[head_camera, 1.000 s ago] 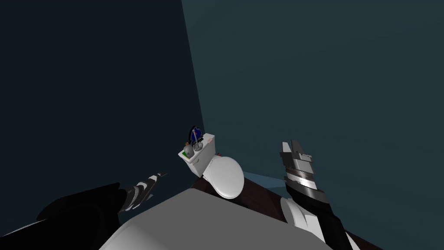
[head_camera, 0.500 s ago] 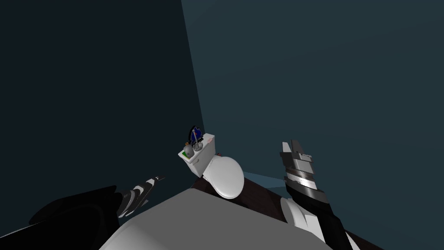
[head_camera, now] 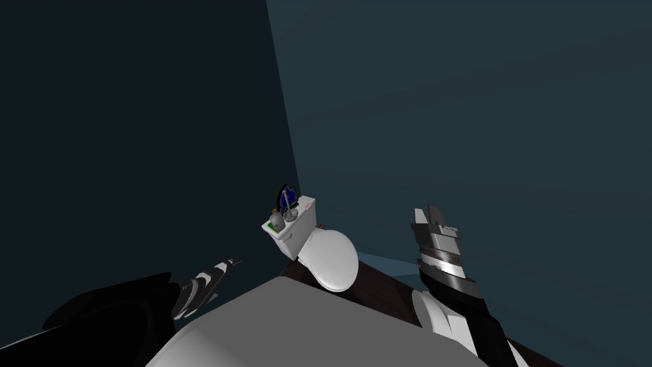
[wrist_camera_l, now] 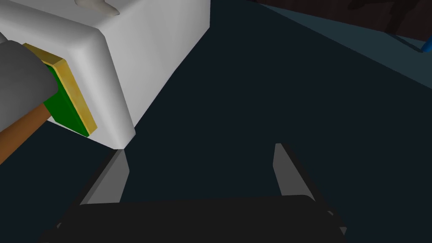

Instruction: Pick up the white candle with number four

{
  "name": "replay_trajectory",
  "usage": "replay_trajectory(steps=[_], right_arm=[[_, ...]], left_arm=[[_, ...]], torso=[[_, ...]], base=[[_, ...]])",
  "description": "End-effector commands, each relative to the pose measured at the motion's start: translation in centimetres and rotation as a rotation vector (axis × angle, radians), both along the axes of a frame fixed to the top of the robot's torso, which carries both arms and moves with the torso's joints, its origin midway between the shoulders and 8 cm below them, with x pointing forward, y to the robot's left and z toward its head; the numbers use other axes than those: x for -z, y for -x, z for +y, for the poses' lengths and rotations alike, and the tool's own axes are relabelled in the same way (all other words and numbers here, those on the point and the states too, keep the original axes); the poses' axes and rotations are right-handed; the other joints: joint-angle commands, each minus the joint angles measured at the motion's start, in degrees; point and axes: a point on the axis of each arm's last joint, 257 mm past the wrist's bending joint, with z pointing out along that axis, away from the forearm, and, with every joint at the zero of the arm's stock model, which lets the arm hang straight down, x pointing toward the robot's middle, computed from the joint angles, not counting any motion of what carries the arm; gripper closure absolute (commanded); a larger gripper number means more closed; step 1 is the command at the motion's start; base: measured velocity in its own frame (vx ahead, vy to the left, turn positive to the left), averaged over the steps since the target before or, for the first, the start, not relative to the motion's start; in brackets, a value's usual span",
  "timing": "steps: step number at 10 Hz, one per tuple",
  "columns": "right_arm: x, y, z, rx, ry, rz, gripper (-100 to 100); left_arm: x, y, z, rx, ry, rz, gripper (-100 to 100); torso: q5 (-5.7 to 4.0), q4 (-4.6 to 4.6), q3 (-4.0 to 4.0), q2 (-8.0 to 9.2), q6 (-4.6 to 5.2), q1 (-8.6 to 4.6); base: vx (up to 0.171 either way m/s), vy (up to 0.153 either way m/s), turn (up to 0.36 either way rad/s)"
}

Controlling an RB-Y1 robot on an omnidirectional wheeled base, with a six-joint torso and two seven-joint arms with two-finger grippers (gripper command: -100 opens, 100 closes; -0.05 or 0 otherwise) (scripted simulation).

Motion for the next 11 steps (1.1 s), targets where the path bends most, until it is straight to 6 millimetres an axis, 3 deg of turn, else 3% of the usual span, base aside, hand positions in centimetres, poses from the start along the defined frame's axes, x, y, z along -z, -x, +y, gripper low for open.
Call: replay_trajectory(steps=[1,2,4,11], right_arm=[[0.0,0.0,0.0,0.0,0.0,0.0,0],[0.0,0.0,0.0,0.0,0.0,0.0,0],[0.0,0.0,0.0,0.0,0.0,0.0,0],[0.0,0.0,0.0,0.0,0.0,0.0,0]], left_arm=[[0.0,0.0,0.0,0.0,0.0,0.0,-100],[0.1,1.5,-0.1,0.037,-0.013,0.056,-100],[0.1,2.3,-0.2,0.061,-0.022,0.087,-100],[0.1,2.3,-0.2,0.061,-0.022,0.087,-100]], torso=[[0.0,0.0,0.0,0.0,0.0,0.0],[0.0,0.0,0.0,0.0,0.0,0.0],[-0.02,0.0,0.0,0.0,-0.01,-0.07],[0.0,0.0,0.0,0.0,0.0,-0.01]], base=[[0.0,0.0,0.0],[0.001,-0.011,0.031],[0.001,-0.013,0.036],[0.0,0.0,0.0]])
